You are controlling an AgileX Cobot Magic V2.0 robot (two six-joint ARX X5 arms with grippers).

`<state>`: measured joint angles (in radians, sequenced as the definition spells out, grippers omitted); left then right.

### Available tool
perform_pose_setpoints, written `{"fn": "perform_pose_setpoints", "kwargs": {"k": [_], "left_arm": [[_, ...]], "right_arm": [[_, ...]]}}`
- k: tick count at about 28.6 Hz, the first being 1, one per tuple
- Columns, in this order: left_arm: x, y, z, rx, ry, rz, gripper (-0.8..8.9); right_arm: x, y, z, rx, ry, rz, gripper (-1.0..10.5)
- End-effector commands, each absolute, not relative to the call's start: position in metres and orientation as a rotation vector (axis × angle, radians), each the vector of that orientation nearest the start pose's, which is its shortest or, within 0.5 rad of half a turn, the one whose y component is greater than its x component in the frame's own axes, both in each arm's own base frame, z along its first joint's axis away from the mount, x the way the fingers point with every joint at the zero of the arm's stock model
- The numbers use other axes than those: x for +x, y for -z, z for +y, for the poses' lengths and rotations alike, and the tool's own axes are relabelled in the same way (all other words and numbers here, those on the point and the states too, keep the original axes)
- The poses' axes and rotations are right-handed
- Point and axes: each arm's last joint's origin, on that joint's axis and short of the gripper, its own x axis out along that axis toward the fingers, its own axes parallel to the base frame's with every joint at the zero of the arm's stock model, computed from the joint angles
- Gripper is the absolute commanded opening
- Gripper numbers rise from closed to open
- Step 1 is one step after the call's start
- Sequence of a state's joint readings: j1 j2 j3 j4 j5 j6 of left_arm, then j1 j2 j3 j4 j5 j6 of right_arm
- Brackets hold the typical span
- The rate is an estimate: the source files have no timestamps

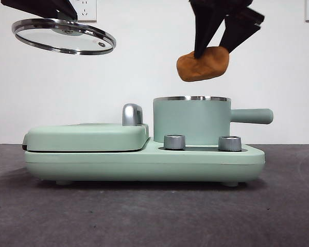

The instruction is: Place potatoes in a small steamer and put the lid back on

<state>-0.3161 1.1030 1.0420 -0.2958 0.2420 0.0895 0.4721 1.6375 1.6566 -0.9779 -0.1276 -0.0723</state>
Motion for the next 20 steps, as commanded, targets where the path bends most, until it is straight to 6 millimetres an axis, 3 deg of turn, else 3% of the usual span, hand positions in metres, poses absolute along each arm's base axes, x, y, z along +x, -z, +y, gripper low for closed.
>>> {"fn": "perform_pose_setpoints", "kwargs": {"k": [1,20], "left_arm": [[0.224,-0.359,-0.081,0.108,0.576,0.284,0.13],[0.224,-0.359,-0.081,0.108,0.576,0.284,0.13]], "right_arm": [[0.315,-0.352,0.163,-0.243,-0.591,0.921,2.1],[0.377,-0.304,0.171,-0.248,-0.547,0.939,2.1]]}}
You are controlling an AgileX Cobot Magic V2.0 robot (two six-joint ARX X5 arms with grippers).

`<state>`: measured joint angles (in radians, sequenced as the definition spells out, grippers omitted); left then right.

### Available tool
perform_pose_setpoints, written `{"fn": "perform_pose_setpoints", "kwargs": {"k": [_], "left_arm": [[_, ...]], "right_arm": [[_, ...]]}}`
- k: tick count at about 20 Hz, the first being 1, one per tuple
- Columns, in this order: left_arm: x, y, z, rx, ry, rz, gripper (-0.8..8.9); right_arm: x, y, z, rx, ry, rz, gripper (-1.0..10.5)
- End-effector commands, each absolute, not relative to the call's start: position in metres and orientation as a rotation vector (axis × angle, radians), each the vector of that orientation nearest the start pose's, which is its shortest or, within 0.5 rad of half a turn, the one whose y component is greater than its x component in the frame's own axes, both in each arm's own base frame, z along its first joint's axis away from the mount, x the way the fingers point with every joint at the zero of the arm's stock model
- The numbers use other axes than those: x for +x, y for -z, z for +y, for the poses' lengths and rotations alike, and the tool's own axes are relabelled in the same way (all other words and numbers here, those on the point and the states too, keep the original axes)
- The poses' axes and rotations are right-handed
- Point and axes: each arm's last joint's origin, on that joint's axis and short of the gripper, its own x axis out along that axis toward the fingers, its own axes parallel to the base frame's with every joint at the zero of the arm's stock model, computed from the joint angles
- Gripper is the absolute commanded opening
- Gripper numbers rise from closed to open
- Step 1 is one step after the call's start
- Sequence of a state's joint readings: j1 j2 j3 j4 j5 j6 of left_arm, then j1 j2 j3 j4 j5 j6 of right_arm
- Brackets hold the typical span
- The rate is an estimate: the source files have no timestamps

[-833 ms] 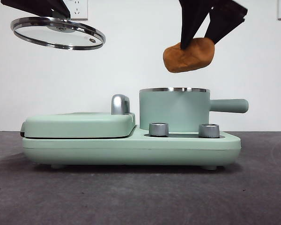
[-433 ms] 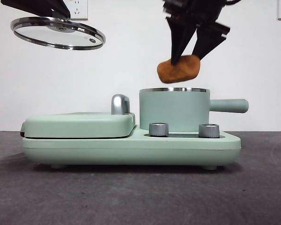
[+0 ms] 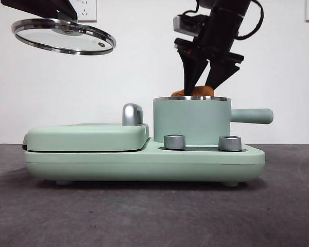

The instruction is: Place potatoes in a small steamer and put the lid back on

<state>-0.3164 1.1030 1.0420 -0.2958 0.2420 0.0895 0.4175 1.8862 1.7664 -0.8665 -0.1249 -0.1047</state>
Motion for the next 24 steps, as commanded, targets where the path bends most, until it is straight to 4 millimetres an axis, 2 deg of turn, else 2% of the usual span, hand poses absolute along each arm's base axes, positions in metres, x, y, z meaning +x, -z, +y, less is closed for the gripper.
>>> {"fn": "perform_pose_setpoints", "kwargs": {"k": [1,5,8,11,14,16,18,21,24], "left_arm": [[0.224,-0.359,-0.081,0.108,0.576,0.284,0.13],[0.224,-0.359,-0.081,0.108,0.576,0.285,0.13],[0.224,-0.358,-0.081,0.108,0.576,0.288,0.13],[0.224,-0.358,-0.081,0.108,0.577,0.289,0.13],[0.224,-0.358,-0.081,0.108,0.577,0.288,0.13],[0.224,-0.358,-0.081,0.108,0.577,0.288,0.13],[0.224,-0.358,-0.081,0.108,0.577,0.287,0.13],[0.224,-0.359,-0.081,0.108,0.577,0.281,0.13],[0.224,-0.359,-0.082,0.106,0.578,0.28,0.14]], "right_arm": [[0.379,-0.3,0.17,-0.248,-0.544,0.943,2.1],[0.386,-0.288,0.171,-0.25,-0.536,0.972,2.1],[0.387,-0.288,0.171,-0.256,-0.54,0.96,2.3],[0.388,-0.288,0.172,-0.253,-0.54,0.949,3.6],[0.385,-0.295,0.171,-0.24,-0.554,0.937,3.6],[0.373,-0.314,0.166,-0.202,-0.536,0.921,3.6],[0.355,-0.343,0.158,-0.184,-0.533,0.865,3.6],[0.319,-0.385,0.142,-0.163,-0.534,0.743,3.6],[0.278,-0.406,0.125,-0.074,-0.522,0.59,3.6]]}}
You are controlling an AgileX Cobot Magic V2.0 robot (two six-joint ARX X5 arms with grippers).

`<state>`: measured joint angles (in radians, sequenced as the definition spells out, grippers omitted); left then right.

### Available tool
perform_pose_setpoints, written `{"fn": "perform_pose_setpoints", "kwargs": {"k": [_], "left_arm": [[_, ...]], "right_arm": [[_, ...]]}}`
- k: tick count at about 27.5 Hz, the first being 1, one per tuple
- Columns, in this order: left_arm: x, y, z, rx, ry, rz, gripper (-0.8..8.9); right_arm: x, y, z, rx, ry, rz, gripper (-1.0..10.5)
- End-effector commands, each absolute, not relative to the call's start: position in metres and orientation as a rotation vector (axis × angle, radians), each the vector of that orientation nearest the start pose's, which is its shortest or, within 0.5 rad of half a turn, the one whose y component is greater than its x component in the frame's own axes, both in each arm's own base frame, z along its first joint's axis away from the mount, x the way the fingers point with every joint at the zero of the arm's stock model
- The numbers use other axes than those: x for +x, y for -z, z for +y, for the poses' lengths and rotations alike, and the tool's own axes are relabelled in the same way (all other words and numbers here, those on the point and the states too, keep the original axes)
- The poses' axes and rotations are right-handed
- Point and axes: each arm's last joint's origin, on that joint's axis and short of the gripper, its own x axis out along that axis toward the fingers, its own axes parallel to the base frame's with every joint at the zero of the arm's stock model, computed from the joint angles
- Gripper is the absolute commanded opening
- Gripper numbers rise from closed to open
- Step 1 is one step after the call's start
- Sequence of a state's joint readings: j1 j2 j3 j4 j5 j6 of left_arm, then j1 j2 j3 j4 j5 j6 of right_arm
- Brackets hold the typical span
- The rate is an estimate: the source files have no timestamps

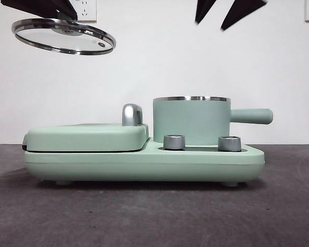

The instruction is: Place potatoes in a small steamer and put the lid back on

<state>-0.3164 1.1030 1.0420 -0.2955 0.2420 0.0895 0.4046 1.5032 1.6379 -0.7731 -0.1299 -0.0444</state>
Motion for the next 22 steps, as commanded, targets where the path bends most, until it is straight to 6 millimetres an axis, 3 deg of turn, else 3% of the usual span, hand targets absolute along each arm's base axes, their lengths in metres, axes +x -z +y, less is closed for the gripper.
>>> {"fn": "perform_pose_setpoints", "kwargs": {"k": [1,4,9,22], "left_arm": [[0.224,-0.359,-0.082,0.106,0.58,0.281,0.14],[0.224,-0.36,-0.083,0.091,0.628,0.271,0.14],[0.223,-0.363,-0.089,0.094,0.653,0.234,0.14],[0.244,-0.353,-0.128,0.105,0.757,0.183,0.14]], "right_arm": [[0.267,-0.408,0.12,-0.056,-0.521,0.555,3.6],[0.23,-0.401,0.104,-0.026,-0.52,0.481,3.6],[0.197,-0.384,0.09,-0.011,-0.519,0.463,3.6],[0.139,-0.336,0.073,0.094,-0.51,0.396,3.6]]}}
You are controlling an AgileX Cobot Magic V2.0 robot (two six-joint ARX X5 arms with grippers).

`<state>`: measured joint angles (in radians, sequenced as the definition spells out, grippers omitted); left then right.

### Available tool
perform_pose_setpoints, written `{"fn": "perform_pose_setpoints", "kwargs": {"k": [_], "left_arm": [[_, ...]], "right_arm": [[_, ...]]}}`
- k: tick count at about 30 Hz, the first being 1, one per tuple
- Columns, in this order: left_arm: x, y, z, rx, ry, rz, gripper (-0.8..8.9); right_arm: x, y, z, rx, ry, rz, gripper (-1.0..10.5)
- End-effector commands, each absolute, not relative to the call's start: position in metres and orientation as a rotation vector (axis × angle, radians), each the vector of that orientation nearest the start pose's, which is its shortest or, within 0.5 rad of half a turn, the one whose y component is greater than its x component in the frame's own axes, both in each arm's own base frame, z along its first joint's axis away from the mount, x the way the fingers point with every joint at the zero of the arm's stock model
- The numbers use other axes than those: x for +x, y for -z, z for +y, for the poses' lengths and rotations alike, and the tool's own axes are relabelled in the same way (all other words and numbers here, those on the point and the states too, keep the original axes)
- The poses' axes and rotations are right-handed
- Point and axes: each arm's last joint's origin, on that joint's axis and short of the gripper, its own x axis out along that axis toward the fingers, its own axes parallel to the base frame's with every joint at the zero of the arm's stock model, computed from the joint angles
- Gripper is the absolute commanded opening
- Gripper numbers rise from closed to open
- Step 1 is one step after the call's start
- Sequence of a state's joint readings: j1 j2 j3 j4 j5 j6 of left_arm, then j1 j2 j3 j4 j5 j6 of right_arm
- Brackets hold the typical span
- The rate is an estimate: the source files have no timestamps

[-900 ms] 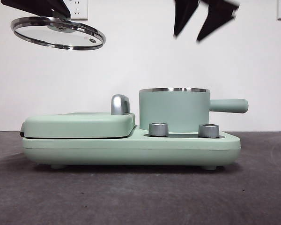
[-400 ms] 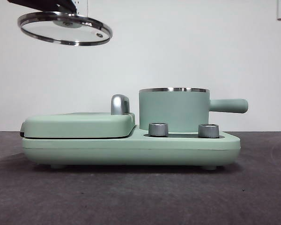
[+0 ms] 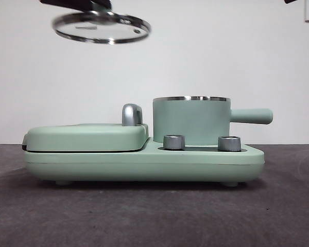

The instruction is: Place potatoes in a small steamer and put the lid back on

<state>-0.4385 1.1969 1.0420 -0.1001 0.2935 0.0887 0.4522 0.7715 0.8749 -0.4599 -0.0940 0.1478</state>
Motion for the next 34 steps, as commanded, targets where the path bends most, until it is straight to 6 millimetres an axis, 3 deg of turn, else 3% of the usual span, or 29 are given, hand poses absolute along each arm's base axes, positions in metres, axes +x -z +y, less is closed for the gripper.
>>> {"fn": "perform_pose_setpoints", "kwargs": {"k": [1,16,27,34], "left_arm": [[0.247,-0.352,-0.131,0.106,0.764,0.188,0.14],[0.307,-0.347,-0.197,0.153,0.859,0.201,0.13],[0.343,-0.332,-0.241,0.176,0.908,0.214,0.14],[0.354,-0.313,-0.253,0.178,0.93,0.241,0.14]], "right_arm": [[0.136,-0.332,0.072,0.091,-0.511,0.397,3.6],[0.111,-0.298,0.071,-0.011,-0.494,0.381,3.6],[0.111,-0.297,0.071,-0.055,-0.481,0.368,3.6],[0.111,-0.297,0.07,-0.055,-0.48,0.368,3.6]]}}
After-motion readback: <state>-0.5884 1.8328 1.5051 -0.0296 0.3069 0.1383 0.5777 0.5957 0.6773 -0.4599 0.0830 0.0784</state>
